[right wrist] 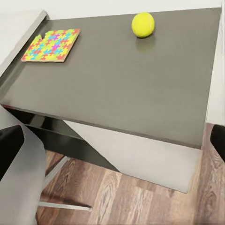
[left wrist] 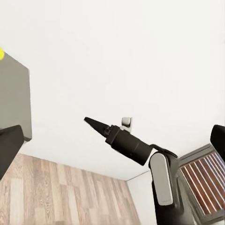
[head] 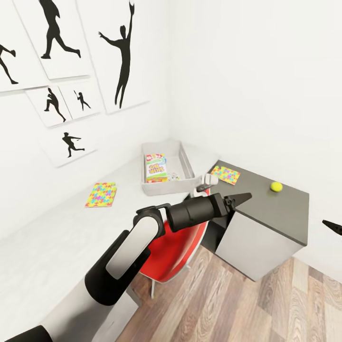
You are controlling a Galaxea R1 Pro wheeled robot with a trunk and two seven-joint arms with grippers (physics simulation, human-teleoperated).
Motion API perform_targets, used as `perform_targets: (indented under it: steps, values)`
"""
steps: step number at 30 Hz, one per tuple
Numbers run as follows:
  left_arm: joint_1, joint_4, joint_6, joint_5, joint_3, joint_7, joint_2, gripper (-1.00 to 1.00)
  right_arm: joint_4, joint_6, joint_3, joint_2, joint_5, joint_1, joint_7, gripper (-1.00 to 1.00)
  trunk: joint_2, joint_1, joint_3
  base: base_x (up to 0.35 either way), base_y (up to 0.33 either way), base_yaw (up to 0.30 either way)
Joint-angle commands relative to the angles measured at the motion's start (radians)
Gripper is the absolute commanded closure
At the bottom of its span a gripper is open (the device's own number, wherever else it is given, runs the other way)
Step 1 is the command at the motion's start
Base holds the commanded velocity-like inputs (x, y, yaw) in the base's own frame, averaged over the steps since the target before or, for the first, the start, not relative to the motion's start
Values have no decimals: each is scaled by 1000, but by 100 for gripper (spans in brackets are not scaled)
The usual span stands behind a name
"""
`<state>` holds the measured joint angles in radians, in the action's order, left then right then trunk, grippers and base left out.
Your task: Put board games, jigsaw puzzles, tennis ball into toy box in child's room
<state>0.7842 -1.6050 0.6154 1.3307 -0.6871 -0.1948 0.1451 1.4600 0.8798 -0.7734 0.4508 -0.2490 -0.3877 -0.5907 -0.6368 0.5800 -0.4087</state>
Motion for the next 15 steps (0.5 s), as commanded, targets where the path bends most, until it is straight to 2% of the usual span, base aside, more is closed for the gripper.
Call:
perform_targets:
  steps: [1,7,15]
  values:
    - [1,-1,2,10,0,-10,0,-100,-17,5,6,0,2,-12,2,-100,-1,0,0,0,0,-149]
    - [-1,-1,2,9,2,-12,0,-100,-107,-1,50,1,4,-68,51,-100,-1,0,9,0,0,-148]
    - [-2,-1,1,7,1,-14,-1,-100,-159,-10,76,0,3,-95,81,-100,-1,0,21,0,0,-147]
